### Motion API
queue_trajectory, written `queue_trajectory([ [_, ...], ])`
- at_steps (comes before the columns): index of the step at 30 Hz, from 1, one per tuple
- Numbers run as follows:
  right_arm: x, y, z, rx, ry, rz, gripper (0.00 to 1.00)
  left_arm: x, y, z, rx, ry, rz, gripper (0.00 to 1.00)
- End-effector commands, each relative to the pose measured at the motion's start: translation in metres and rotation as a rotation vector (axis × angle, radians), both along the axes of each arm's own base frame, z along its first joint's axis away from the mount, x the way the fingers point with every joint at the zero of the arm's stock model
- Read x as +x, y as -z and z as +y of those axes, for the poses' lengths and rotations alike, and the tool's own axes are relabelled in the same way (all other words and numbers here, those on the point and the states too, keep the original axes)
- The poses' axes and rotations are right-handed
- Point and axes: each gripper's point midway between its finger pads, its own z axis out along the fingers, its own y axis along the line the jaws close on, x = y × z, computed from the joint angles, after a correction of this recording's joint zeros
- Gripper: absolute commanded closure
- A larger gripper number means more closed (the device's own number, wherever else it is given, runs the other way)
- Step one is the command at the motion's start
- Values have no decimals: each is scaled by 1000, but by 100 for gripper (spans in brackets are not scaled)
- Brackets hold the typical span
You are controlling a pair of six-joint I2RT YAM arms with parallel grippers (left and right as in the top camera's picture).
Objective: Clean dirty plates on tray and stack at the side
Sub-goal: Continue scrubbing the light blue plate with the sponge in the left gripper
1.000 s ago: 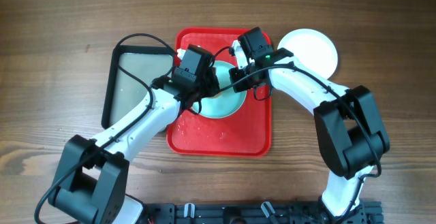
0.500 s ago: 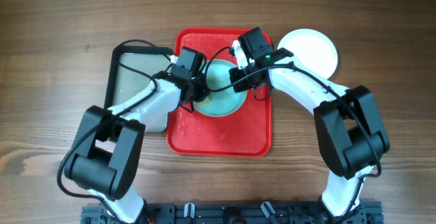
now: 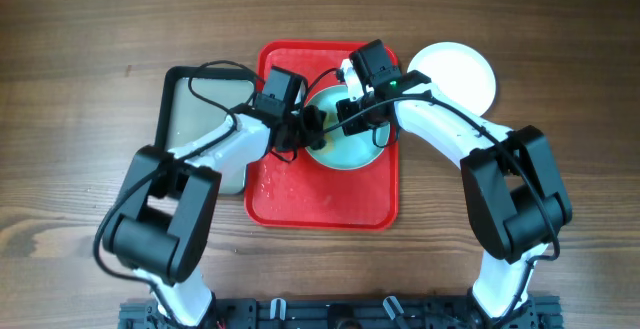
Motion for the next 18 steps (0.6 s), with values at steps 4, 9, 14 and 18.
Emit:
queue_trajectory([
  [4,-5,10,0,-1,5,28,92,10,-61,31,134,-74,-192,96],
  [9,-5,10,0,-1,5,28,92,1,-37,53,261,-106,-127,95],
  [14,-5,10,0,-2,5,29,92,8,-35,50,251,-106,-147,95],
  [18,-5,10,0,-1,5,28,92,16,-40,46,231,-113,-184,96],
])
